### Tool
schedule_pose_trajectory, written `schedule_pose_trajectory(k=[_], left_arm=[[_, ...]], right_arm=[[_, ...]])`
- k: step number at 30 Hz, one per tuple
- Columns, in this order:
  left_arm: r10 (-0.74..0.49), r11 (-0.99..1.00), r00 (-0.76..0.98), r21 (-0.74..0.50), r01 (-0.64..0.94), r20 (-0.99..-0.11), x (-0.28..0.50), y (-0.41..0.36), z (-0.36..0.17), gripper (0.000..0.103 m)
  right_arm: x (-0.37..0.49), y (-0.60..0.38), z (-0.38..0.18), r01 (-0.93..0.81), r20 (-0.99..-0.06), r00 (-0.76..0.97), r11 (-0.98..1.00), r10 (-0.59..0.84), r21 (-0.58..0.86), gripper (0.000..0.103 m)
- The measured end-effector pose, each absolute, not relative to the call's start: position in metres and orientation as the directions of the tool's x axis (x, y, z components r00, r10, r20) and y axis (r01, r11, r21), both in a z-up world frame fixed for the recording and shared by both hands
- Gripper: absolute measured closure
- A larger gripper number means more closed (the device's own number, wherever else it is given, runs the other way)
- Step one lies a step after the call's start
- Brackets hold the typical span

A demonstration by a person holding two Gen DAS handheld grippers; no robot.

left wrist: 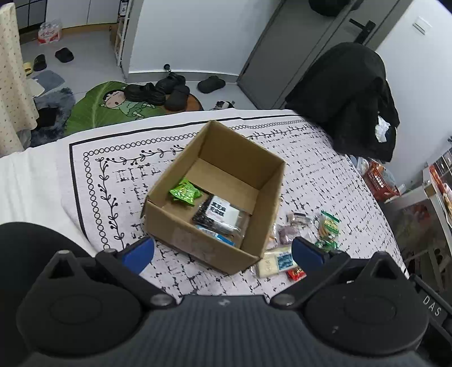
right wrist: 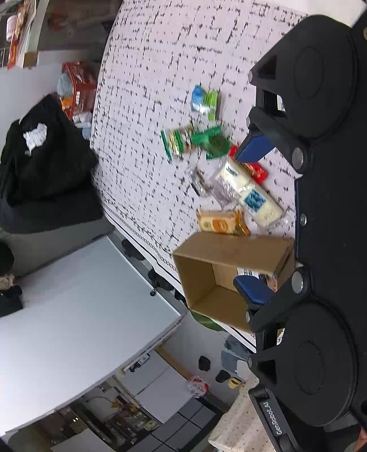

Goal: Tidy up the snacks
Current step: 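Withdraw both open tools from the box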

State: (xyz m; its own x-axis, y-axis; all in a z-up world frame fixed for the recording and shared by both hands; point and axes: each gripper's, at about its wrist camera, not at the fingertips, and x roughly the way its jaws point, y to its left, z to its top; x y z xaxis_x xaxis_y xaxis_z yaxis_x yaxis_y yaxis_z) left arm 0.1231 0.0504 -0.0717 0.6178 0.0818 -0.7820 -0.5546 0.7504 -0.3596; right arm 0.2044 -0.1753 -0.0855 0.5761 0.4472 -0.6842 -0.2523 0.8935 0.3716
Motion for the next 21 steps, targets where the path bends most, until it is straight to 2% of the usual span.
schedule_pose_trajectory(k=[21], left_arm=[[0.03,0.799,0.602,-0.343,-0.494,-0.798,0.137,-0.009,-0.075,0.0]], right_arm=[[0.205,-0.252,-0.097,-0.152,-0.675,0.609,0.897,0.416,0.415,0.015]])
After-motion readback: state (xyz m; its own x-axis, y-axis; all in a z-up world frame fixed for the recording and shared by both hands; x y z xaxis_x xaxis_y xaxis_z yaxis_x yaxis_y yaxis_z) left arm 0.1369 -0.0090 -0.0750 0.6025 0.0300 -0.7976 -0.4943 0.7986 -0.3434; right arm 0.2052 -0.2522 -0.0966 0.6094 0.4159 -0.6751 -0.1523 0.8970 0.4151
